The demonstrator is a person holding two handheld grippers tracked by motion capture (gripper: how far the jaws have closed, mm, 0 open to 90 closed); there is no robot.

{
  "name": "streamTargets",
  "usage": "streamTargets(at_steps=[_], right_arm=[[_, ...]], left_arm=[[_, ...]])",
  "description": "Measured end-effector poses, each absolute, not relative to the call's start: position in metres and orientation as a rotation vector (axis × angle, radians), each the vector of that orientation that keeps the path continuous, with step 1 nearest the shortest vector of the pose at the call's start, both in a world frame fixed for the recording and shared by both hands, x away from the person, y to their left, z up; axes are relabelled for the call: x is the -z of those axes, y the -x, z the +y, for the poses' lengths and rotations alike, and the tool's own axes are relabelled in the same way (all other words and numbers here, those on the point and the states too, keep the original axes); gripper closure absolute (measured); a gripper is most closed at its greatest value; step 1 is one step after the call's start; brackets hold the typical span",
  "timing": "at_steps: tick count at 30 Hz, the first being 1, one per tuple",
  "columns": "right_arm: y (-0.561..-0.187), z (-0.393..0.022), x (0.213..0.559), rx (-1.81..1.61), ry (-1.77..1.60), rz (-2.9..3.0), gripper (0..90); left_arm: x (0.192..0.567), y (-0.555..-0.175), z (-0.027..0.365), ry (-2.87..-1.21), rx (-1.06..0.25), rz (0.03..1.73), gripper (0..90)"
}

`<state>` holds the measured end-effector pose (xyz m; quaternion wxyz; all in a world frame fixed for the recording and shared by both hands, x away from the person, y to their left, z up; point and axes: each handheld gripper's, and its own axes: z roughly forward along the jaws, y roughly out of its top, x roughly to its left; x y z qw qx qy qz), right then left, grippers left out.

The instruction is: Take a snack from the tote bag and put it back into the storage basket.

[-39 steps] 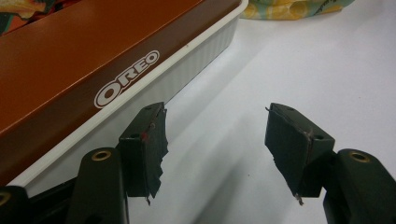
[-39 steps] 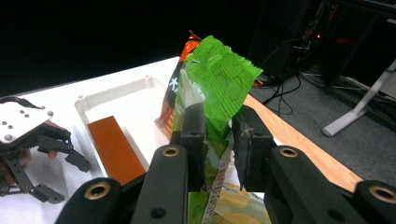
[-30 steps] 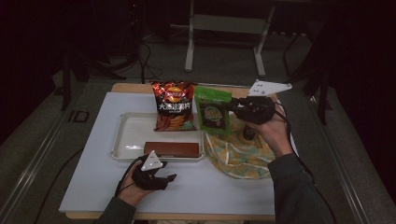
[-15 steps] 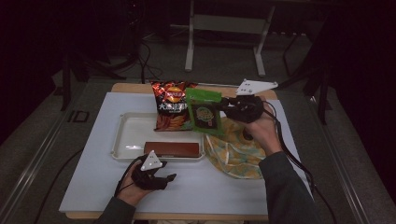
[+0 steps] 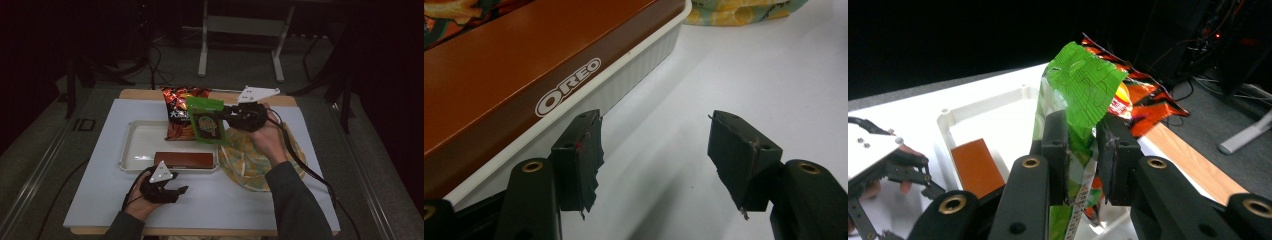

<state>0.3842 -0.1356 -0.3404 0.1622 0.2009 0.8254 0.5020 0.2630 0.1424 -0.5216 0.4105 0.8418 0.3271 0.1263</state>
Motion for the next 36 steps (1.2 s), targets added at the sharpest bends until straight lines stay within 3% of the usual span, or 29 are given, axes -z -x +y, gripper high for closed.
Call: streamTargets(at_steps=[36], right_arm=[[-0.411, -0.058, 0.394, -1.375, -0.621, 2.416, 75.3]], left_arm=[[0.518, -0.263, 0.147, -2.099, -0.322, 0.823, 38.3]])
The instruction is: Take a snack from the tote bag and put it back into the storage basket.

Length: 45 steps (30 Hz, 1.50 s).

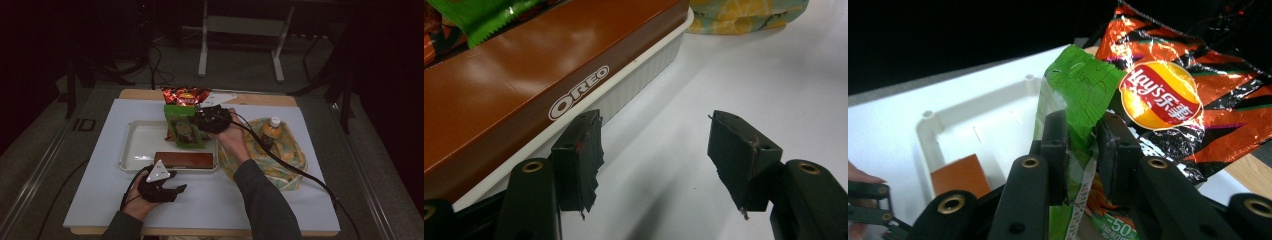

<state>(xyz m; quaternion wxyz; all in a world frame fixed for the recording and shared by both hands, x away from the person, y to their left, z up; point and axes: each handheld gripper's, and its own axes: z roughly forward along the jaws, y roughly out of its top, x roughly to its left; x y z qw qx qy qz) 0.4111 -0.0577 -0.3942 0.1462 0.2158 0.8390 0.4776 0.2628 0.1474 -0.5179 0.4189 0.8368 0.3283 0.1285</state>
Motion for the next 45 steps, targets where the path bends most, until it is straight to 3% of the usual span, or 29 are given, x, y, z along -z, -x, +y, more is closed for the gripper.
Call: streamTargets(at_steps=[16, 30, 39, 45], right_arm=[[-0.414, -0.037, 0.419, -1.158, -0.581, 2.420, 71.4], [-0.414, -0.052, 0.424, -1.099, -0.662, 2.426, 66.8], [-0.418, -0.067, 0.418, -1.101, -0.772, 2.335, 58.2], [-0.415, -0.067, 0.414, -1.163, -0.766, 2.321, 62.1]], left_arm=[[0.517, -0.262, 0.149, -2.089, -0.322, 0.822, 38.3], [0.517, -0.262, 0.147, -2.097, -0.322, 0.822, 38.3], [0.517, -0.262, 0.148, -2.098, -0.323, 0.822, 38.3], [0.518, -0.262, 0.147, -2.101, -0.322, 0.820, 38.3]])
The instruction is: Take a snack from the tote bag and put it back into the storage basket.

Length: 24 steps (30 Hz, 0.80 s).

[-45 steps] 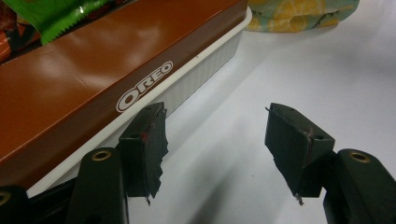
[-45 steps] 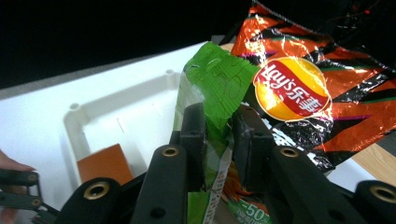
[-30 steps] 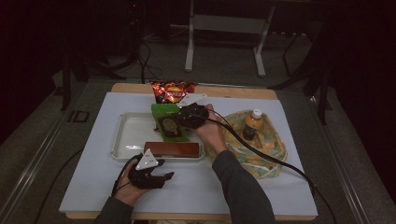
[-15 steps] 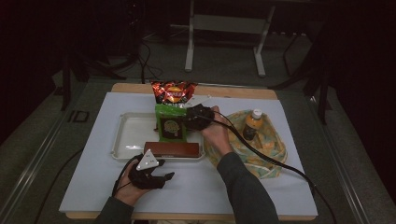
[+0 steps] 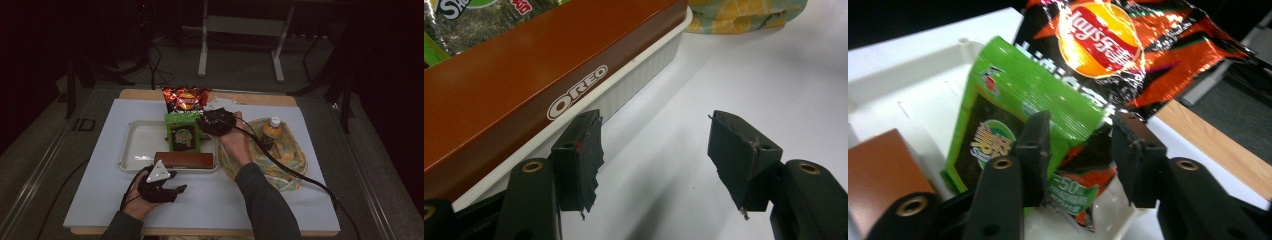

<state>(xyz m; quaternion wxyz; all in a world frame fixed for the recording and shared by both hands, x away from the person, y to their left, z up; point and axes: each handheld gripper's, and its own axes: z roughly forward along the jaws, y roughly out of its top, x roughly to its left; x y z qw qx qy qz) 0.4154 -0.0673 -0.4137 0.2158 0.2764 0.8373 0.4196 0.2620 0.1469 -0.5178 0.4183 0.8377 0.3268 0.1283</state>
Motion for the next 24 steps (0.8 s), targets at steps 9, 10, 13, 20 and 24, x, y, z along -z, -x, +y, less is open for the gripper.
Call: streamTargets(at_steps=[9, 10, 13, 20, 24], right_arm=[[-0.420, -0.058, 0.417, -1.223, -0.793, 2.344, 68.0], [-0.420, -0.056, 0.417, -1.228, -0.783, 2.342, 68.4], [-0.422, -0.049, 0.419, -1.230, -0.778, 2.349, 68.8], [-0.428, -0.045, 0.431, -1.189, -0.803, 2.373, 67.4], [-0.427, -0.044, 0.434, -1.111, -0.808, 2.380, 66.8]], left_arm=[[0.518, -0.262, 0.147, -2.100, -0.321, 0.821, 38.3], [0.518, -0.262, 0.147, -2.100, -0.321, 0.820, 38.3], [0.517, -0.262, 0.148, -2.100, -0.321, 0.818, 38.3], [0.517, -0.262, 0.149, -2.096, -0.321, 0.818, 38.2], [0.518, -0.262, 0.148, -2.102, -0.319, 0.816, 38.2]])
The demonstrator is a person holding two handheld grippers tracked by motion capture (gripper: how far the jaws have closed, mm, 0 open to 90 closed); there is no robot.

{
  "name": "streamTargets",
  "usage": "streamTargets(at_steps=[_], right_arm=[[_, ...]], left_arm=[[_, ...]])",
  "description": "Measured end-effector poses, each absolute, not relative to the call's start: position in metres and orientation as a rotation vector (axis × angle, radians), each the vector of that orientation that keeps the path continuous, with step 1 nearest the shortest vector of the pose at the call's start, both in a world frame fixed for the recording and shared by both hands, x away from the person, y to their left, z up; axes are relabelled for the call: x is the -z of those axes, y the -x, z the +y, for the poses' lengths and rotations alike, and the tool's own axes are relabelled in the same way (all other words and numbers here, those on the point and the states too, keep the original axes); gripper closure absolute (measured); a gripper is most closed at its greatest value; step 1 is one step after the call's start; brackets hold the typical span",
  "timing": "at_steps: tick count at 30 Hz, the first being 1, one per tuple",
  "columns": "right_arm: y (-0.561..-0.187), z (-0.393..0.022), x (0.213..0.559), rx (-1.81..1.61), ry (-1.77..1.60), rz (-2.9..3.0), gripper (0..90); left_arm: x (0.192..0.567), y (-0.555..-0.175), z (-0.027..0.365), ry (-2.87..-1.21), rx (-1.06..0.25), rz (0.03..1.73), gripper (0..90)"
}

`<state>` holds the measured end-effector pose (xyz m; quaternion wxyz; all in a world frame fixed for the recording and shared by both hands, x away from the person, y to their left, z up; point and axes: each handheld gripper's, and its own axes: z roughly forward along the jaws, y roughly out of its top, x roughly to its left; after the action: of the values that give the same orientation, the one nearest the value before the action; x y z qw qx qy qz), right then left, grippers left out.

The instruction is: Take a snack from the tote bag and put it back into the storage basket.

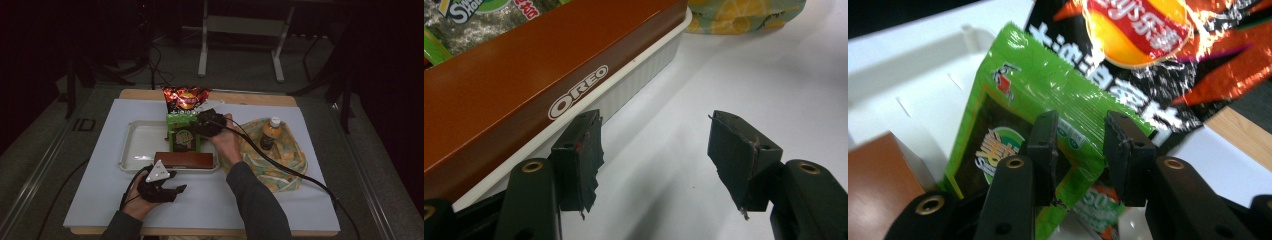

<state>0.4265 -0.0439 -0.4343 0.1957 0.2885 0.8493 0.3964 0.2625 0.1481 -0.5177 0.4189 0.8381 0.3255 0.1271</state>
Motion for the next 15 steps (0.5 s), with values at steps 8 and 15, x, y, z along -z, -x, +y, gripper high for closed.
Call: streamTargets(at_steps=[8, 15], right_arm=[[-0.426, -0.049, 0.429, -1.040, -0.832, 2.411, 65.6], [-0.420, -0.056, 0.423, -1.042, -0.801, 2.434, 64.4]], left_arm=[[0.518, -0.262, 0.147, -2.105, -0.316, 0.815, 38.2], [0.518, -0.263, 0.147, -2.103, -0.318, 0.819, 38.2]])
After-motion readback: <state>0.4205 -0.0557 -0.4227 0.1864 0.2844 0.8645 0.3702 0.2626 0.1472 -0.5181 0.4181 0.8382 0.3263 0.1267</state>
